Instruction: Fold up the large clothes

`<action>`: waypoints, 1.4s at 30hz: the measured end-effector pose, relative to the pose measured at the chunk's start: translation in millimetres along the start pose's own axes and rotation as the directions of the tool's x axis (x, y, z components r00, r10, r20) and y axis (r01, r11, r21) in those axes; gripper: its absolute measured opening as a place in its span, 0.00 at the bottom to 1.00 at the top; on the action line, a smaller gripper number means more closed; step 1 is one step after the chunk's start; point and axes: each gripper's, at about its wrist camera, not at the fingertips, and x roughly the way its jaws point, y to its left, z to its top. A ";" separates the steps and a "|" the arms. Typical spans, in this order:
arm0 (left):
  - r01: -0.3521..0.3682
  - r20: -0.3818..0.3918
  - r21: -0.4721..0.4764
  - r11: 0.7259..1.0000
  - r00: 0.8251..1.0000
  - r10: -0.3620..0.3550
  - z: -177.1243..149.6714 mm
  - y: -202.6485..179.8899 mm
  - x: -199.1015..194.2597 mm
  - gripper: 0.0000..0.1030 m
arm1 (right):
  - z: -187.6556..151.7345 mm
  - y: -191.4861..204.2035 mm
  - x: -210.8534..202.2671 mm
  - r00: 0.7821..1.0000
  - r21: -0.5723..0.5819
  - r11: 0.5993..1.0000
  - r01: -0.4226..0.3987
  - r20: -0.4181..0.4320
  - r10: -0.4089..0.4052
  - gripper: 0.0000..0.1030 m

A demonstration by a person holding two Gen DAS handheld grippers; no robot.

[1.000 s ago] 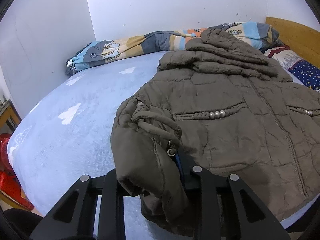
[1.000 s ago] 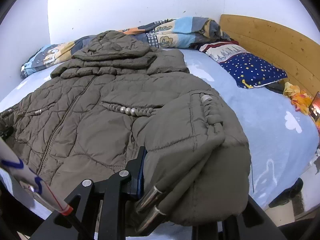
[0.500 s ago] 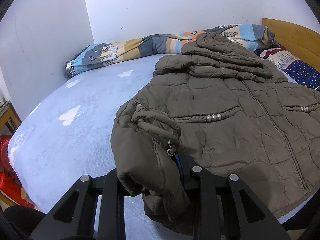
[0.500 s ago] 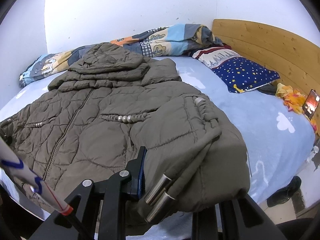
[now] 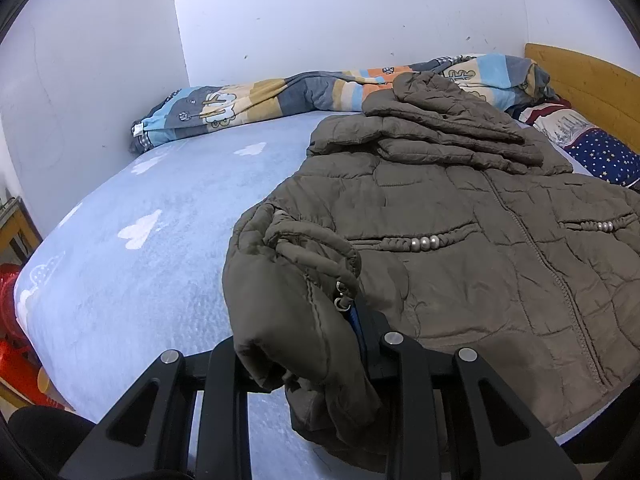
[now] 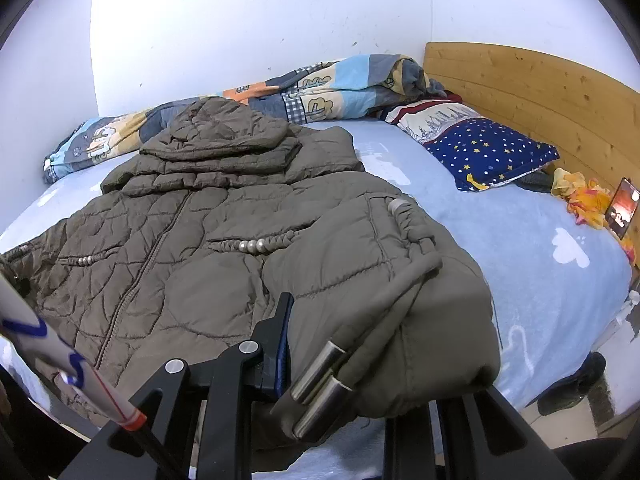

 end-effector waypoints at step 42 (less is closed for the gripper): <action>0.096 0.144 -0.105 0.990 0.986 -0.081 113.7 23.8 -40.2 0.26 | 112.6 -26.2 -29.1 0.976 0.102 0.981 -0.164 0.163 0.146 0.25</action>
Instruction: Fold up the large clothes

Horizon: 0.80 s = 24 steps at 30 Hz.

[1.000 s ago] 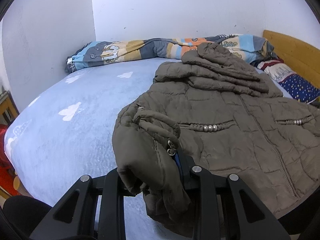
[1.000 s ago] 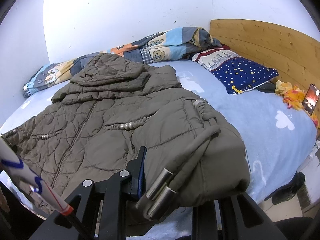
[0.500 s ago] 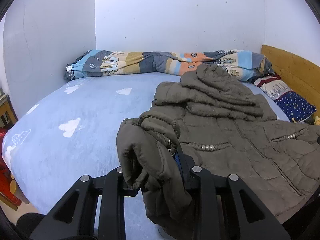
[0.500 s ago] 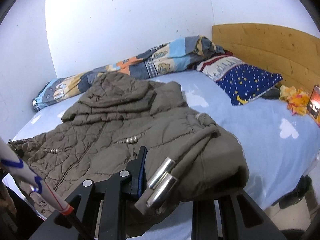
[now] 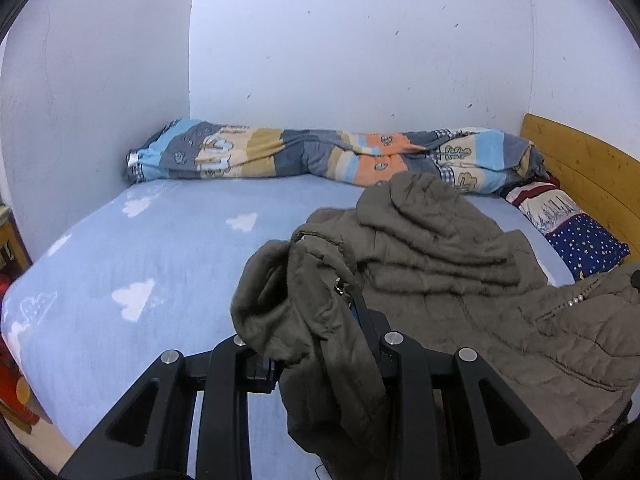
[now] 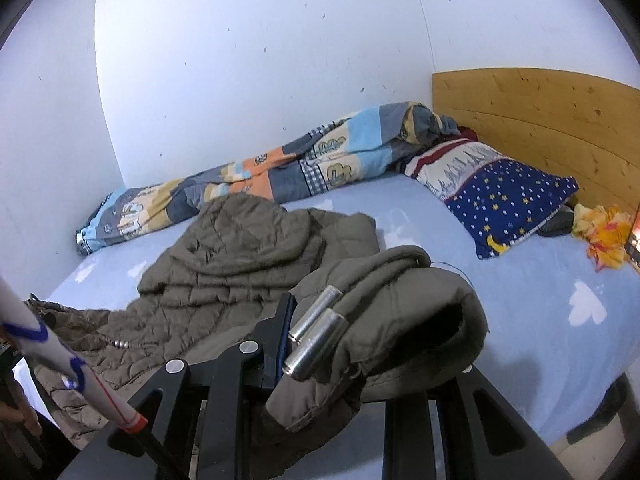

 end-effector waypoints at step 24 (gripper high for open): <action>0.027 0.042 -0.038 0.999 0.999 -0.025 138.6 -16.2 93.0 0.32 | 113.2 -0.4 79.7 0.998 0.037 0.998 -0.054 0.025 0.053 0.25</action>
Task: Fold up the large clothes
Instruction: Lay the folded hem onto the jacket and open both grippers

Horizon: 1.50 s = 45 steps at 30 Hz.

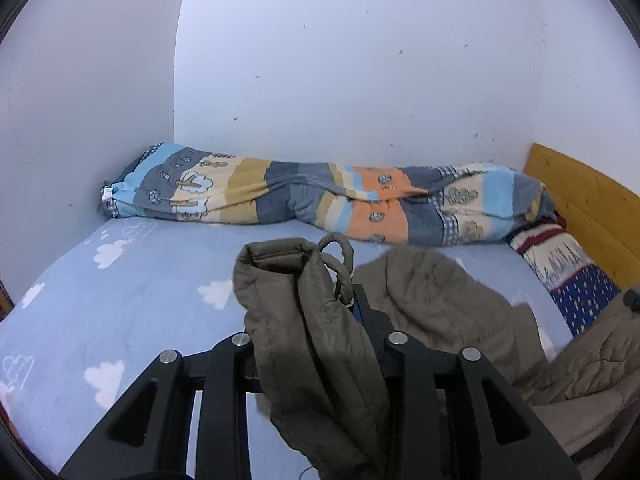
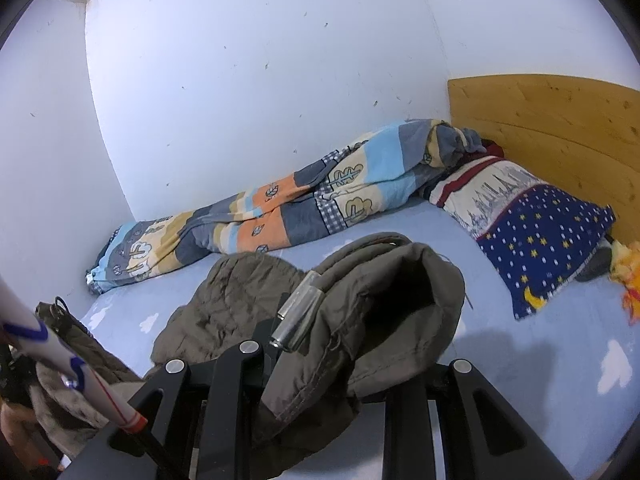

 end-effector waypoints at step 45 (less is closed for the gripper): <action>-0.007 -0.109 0.096 0.995 0.994 0.018 -10.9 -55.4 227.4 0.63 | 77.5 -37.9 242.2 0.979 0.035 0.995 -0.090 -0.182 0.095 0.72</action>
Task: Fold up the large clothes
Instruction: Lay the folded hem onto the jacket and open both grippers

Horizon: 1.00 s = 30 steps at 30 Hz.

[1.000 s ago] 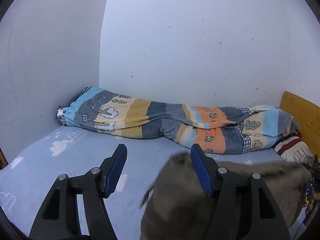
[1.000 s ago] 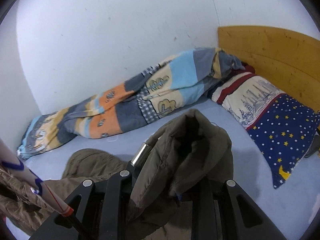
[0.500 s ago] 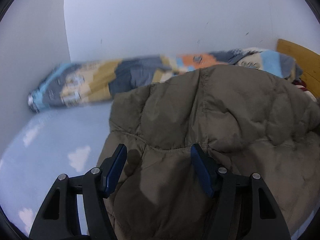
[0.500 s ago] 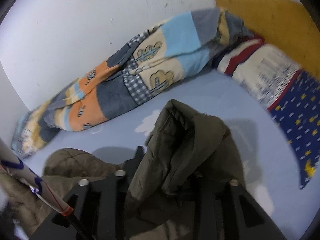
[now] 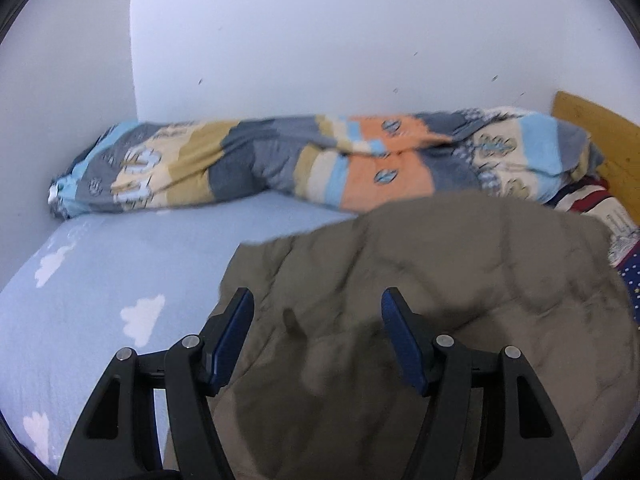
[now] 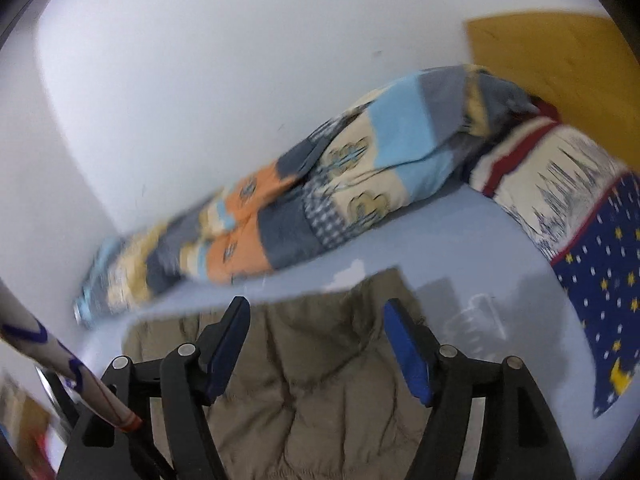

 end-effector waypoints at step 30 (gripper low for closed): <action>-0.072 -0.186 0.079 0.994 0.979 0.085 -22.3 -31.2 102.6 0.70 | -62.4 11.9 151.7 0.965 -0.066 0.987 0.145 -0.211 -0.156 0.81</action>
